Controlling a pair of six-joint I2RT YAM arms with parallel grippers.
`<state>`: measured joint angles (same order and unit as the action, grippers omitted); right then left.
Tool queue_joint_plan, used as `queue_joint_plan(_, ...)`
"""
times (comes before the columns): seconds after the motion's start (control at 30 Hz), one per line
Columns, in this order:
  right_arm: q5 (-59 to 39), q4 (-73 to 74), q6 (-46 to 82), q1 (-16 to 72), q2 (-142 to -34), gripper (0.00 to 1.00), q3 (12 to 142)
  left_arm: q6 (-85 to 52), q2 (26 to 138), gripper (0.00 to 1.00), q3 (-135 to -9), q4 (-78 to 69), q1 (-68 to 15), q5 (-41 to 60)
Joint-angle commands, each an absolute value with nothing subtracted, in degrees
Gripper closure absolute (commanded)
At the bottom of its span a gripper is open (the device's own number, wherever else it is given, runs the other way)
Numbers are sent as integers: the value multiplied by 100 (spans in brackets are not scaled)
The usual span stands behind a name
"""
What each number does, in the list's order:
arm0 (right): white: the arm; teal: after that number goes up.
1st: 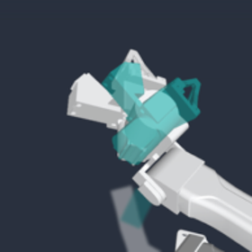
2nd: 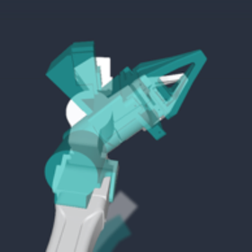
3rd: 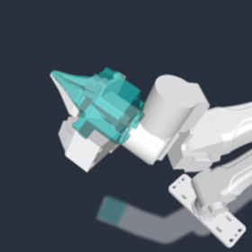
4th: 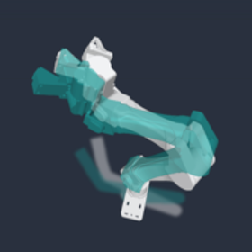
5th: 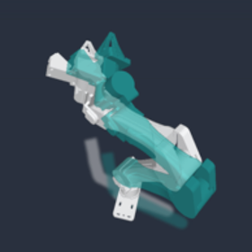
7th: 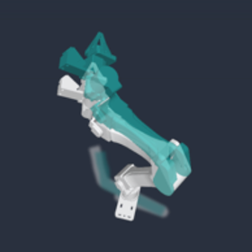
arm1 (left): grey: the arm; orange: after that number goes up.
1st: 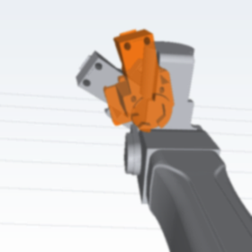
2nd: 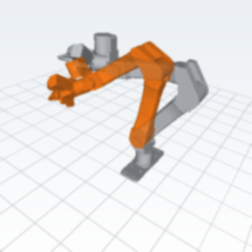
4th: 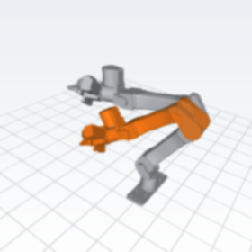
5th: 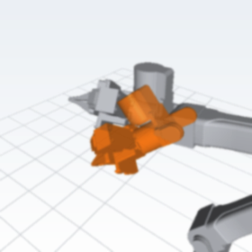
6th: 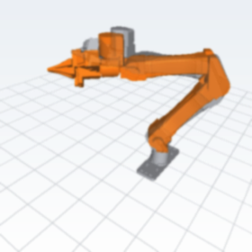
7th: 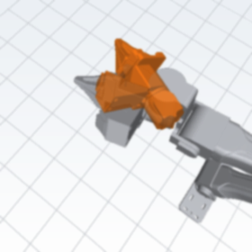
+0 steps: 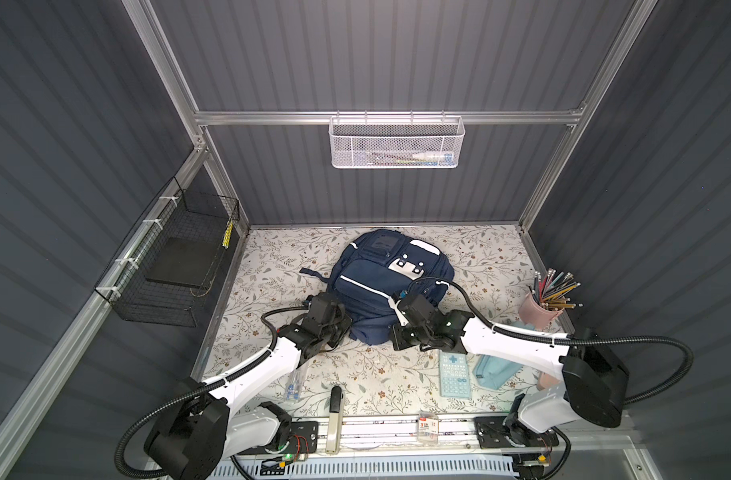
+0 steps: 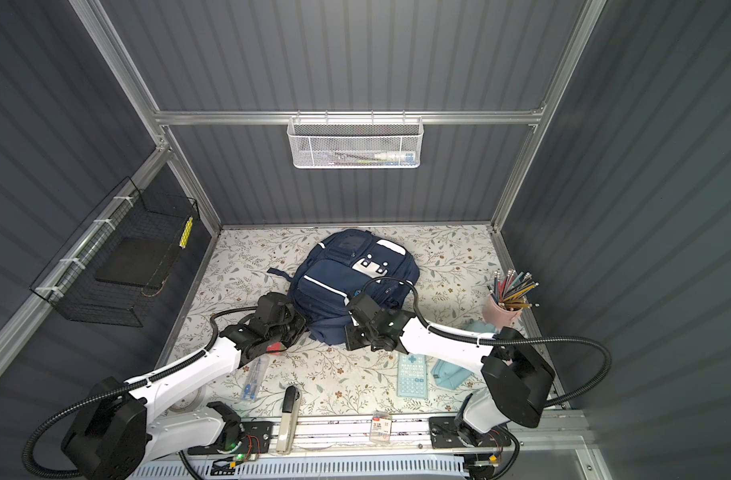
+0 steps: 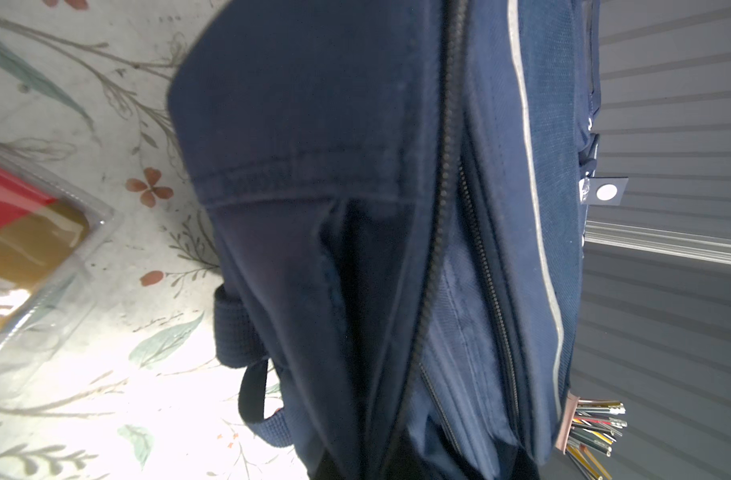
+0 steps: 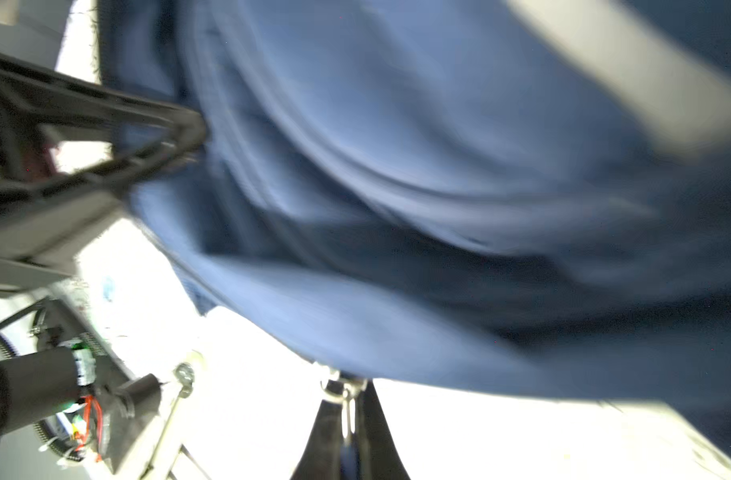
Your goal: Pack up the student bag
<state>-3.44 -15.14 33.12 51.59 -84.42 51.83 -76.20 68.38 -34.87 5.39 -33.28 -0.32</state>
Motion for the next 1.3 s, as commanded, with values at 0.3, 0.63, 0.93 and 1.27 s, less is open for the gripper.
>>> queue_joint_plan(0.3,-238,-1970,2622,3448,-7973,100,4470,-7008,6533,100,-3830,1057,-2975,-213)
queue_joint_plan(0.63,-29,-1892,2380,2813,-8244,100,4375,-6853,6547,100,-3838,1151,-2587,18)
queue_joint_plan(0.93,283,-2195,2666,3595,-7836,100,4350,-6384,7121,100,-4291,960,-2080,211)
queue_joint_plan(1.27,69,-1684,3556,4691,-8658,90,5049,-5799,7493,27,-4937,1278,-1733,127)
